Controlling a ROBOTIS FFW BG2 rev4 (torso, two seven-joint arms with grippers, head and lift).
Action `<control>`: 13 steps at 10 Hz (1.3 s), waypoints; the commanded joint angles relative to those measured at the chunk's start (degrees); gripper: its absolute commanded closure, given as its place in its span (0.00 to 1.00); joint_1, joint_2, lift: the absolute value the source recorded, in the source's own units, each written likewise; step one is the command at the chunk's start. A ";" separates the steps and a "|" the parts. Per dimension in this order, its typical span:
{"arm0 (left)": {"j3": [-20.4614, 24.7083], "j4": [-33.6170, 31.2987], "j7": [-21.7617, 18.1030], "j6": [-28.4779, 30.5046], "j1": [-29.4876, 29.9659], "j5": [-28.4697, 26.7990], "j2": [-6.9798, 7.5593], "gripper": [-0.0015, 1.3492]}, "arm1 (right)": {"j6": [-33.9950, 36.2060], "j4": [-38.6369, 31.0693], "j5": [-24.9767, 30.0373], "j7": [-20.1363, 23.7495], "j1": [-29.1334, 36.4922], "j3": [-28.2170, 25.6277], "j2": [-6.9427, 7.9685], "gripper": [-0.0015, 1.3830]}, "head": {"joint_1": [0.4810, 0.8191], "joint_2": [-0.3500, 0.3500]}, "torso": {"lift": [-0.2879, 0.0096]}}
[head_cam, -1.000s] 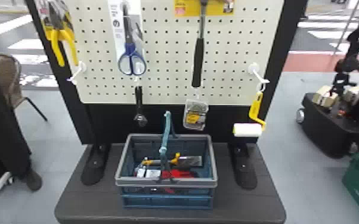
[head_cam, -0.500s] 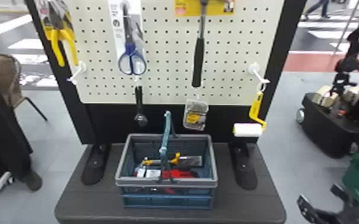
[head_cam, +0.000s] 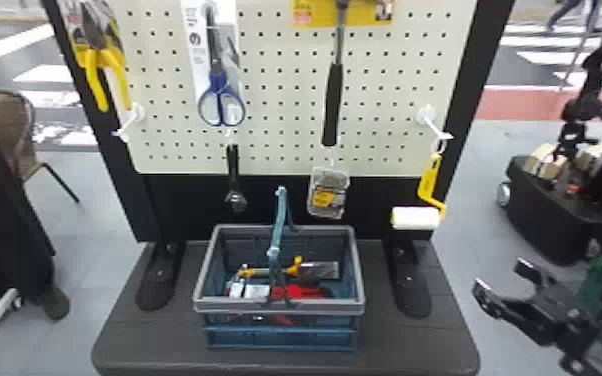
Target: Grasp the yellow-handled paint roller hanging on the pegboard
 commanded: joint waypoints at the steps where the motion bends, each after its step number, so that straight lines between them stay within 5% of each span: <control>1: -0.27 0.68 -0.08 0.07 -1.00 -0.05 -0.01 0.11 | 0.70 5.98 0.23 1.62 -6.91 2.44 -1.50 0.07 | 0.20 0.50 | 0.63; 3: -0.63 1.10 -0.26 0.51 -1.62 -0.05 -0.01 0.11 | 2.72 9.35 1.73 5.66 -13.43 3.32 -2.03 0.08 | 0.20 0.50 | 0.63; 9: -1.42 2.78 -0.35 0.69 -3.47 -0.22 -0.19 0.11 | 5.79 22.01 -8.03 7.51 -29.79 19.75 -10.38 0.08 | 0.20 0.50 | 0.63; 13: -2.47 4.61 -0.35 0.69 -5.43 -0.22 -0.19 0.11 | 5.62 30.59 -17.70 7.59 -35.58 31.44 -12.40 0.09 | 0.20 0.50 | 0.63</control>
